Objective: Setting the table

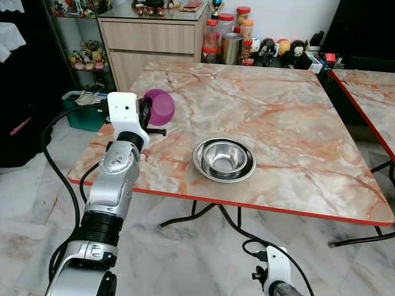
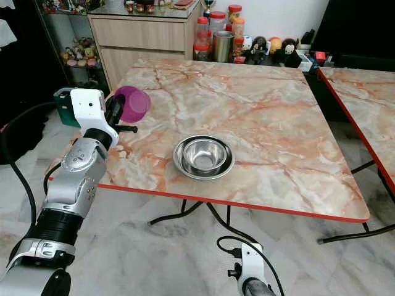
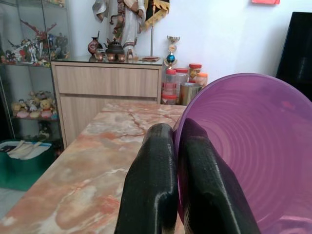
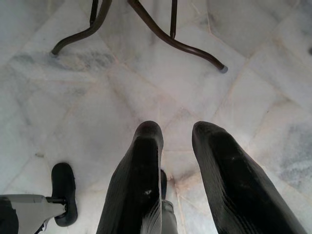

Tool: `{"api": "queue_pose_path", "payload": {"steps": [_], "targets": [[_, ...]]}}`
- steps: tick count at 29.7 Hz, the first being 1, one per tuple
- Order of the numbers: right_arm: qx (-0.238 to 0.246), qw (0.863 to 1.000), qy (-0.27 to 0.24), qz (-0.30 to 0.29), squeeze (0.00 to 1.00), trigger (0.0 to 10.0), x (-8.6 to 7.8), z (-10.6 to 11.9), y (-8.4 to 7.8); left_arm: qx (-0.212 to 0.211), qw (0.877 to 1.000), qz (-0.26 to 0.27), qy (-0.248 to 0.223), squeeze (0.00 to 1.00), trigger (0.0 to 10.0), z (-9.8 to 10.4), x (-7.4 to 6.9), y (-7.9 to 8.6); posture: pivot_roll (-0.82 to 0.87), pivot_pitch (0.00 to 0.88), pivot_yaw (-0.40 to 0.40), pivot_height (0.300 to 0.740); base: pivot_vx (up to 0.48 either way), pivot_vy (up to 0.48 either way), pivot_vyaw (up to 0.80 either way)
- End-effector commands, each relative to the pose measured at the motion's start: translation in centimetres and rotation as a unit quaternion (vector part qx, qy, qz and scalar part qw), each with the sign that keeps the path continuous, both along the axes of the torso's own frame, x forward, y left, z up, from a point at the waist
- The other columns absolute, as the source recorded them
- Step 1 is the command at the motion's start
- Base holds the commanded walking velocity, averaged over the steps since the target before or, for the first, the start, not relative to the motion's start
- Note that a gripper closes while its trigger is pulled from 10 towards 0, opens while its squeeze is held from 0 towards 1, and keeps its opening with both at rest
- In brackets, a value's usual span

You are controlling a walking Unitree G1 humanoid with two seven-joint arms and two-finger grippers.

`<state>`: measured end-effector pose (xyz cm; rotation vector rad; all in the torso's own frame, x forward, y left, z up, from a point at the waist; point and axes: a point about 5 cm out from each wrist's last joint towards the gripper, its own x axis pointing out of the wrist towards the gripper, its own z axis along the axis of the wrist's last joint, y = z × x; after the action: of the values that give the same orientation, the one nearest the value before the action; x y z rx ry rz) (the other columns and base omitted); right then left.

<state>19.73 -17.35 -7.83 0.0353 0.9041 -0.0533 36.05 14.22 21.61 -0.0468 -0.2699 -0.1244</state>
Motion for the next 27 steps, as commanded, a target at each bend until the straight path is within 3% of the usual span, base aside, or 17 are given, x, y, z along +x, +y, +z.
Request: {"api": "queue_pose_path", "payload": {"steps": [1, 19, 27], "targets": [[0.005, 1.0, -0.01, 0.002, 0.0, 10.0, 0.18, 0.15, -0.05, 0.001, 1.0, 0.0, -0.007, 0.0, 10.0, 0.35, -0.2, 0.18, 0.08, 0.0, -0.007, 0.74, 0.0, 0.0, 0.0], [0.003, 1.0, 0.005, -0.005, 0.0, 10.0, -0.05, -0.05, -0.03, 0.003, 1.0, 0.004, 0.002, 0.0, 10.0, 0.0, -0.13, 0.48, 0.08, 0.0, -0.002, 0.74, 0.0, 0.0, 0.0], [0.058, 0.998, -0.011, 0.027, 0.0, 10.0, 0.24, 0.16, 0.72, 0.004, 1.0, 0.002, 0.003, 0.0, 10.0, -0.07, -0.14, 0.44, 0.08, 0.0, -0.001, 0.74, 0.0, 0.0, 0.0]]}}
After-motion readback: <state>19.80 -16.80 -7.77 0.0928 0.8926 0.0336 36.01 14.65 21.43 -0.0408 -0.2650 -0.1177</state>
